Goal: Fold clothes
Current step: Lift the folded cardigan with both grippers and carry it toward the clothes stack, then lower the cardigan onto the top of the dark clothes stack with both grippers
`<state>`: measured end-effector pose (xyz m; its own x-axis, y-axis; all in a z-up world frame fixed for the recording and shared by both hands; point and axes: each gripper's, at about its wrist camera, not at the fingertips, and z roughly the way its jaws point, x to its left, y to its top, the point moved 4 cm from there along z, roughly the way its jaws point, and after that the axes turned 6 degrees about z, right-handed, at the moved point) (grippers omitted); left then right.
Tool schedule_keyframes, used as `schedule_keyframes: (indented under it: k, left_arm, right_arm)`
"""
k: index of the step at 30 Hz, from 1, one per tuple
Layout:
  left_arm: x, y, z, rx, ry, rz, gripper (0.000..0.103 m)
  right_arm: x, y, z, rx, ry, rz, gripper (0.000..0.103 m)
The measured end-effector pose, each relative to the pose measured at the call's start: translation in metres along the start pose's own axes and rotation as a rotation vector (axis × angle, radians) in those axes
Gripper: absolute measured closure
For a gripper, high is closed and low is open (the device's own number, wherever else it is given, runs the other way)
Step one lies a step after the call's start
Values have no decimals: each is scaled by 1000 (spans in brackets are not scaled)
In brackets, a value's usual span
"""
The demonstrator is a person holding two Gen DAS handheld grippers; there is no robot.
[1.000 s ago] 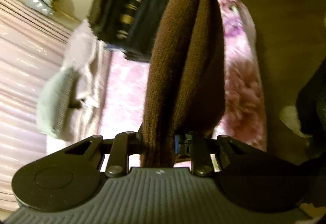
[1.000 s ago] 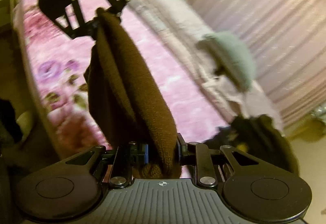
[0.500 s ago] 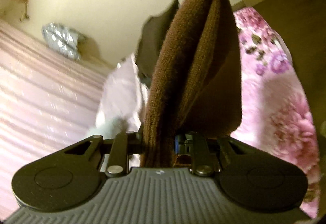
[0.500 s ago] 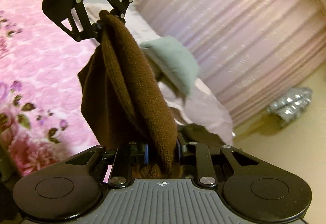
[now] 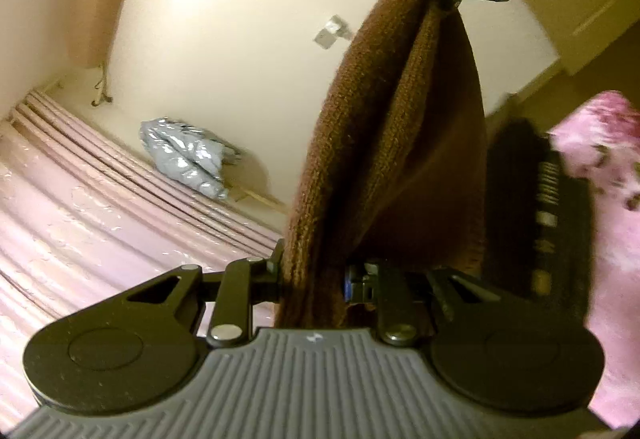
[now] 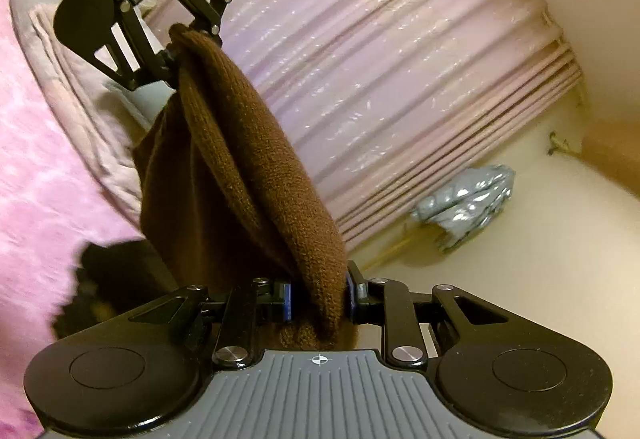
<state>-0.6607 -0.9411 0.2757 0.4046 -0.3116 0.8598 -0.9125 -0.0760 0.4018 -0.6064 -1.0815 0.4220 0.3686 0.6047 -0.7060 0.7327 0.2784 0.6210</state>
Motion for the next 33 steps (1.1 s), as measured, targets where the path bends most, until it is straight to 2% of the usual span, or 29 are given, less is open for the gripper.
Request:
schedule_keyframes:
  k: [4, 5, 8, 12, 14, 15, 16, 20, 24, 26, 27, 28, 33]
  left_arm:
    - [15, 25, 76, 38, 75, 4, 81]
    - [11, 27, 93, 49, 87, 10, 81]
    - [-27, 22, 135, 85, 53, 21, 81]
    - [-130, -7, 169, 169, -119, 62, 81]
    - [-180, -18, 174, 200, -190, 107, 81]
    - [-201, -22, 175, 212, -210, 124, 82]
    - [-211, -23, 174, 214, -187, 122, 82]
    - [-212, -20, 171, 225, -159, 71, 81]
    - [-212, -11, 173, 227, -151, 78, 80]
    - [-215, -10, 167, 226, -148, 73, 79]
    - [-219, -10, 166, 225, -144, 68, 78]
    - [-219, -10, 165, 225, -140, 60, 78]
    - [-221, -10, 160, 222, -133, 38, 77]
  right_arm:
    - [-54, -28, 64, -38, -13, -44, 80]
    - [-64, -36, 79, -52, -21, -65, 80]
    - [-58, -77, 116, -71, -6, -139, 79]
    - [1, -155, 145, -12, 138, -175, 79]
    - [32, -187, 153, 37, 216, -209, 79]
    - [46, -199, 155, 55, 247, -223, 79]
    - [52, -208, 154, 59, 259, -219, 79]
    - [52, -217, 148, 71, 263, -152, 78]
    - [50, -201, 152, 80, 241, -146, 72]
    - [51, -194, 150, 89, 221, -145, 62]
    - [55, -195, 152, 96, 203, -143, 48]
    - [60, -195, 154, 103, 184, -141, 44]
    - [54, -198, 137, 150, 151, -37, 44]
